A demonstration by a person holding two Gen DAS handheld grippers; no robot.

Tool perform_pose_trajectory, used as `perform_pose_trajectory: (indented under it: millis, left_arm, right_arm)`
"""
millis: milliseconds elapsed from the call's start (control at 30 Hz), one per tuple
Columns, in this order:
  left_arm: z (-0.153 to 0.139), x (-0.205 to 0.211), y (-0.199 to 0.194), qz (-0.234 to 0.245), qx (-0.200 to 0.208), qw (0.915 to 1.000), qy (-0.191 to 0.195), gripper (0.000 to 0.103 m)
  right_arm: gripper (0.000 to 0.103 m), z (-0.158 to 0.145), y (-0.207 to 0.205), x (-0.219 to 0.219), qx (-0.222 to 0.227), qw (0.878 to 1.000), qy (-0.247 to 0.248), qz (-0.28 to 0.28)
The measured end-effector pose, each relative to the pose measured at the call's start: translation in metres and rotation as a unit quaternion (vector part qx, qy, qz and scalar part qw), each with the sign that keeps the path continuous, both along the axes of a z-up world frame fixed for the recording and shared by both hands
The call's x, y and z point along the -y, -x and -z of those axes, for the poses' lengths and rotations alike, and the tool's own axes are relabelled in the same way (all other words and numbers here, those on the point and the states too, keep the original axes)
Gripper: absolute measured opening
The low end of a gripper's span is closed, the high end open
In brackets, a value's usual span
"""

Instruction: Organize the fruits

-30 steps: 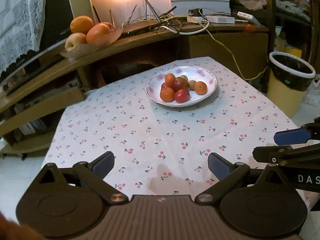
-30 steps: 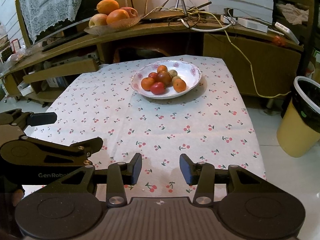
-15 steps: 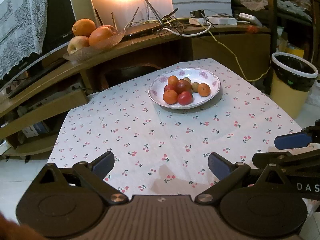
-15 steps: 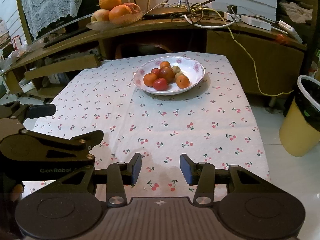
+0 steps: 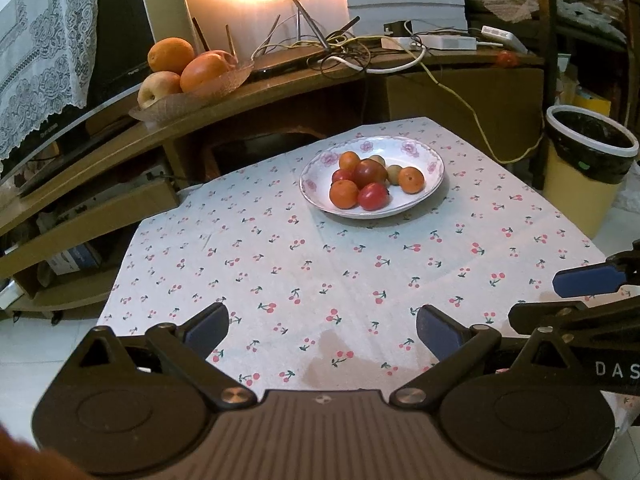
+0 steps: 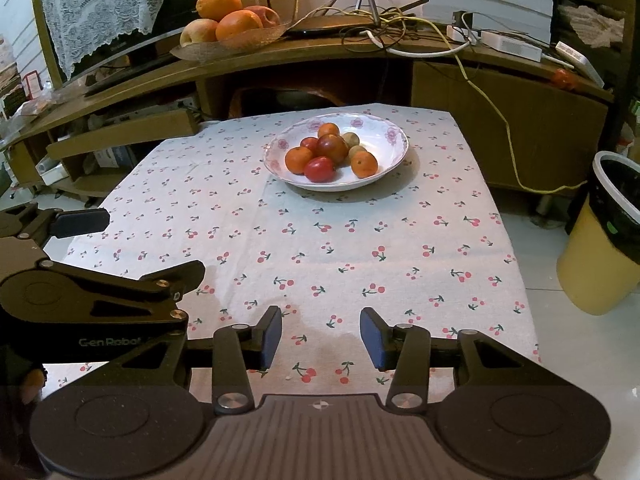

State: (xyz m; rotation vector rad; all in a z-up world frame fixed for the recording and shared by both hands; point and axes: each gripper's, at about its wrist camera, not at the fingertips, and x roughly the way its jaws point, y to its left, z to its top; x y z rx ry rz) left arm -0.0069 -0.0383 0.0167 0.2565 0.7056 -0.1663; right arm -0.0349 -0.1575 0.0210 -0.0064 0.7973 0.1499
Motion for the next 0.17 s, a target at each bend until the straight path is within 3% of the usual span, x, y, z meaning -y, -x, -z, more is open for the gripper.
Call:
perform_pose_trajectory:
  millis: [167]
  left_arm:
    - [0.0006, -0.0014, -0.0011, -0.005, -0.002, 1.0, 0.001, 0.103]
  right_arm:
    - [0.045, 0.0001, -0.001, 0.0009, 0.0, 1.0, 0.001, 0.002]
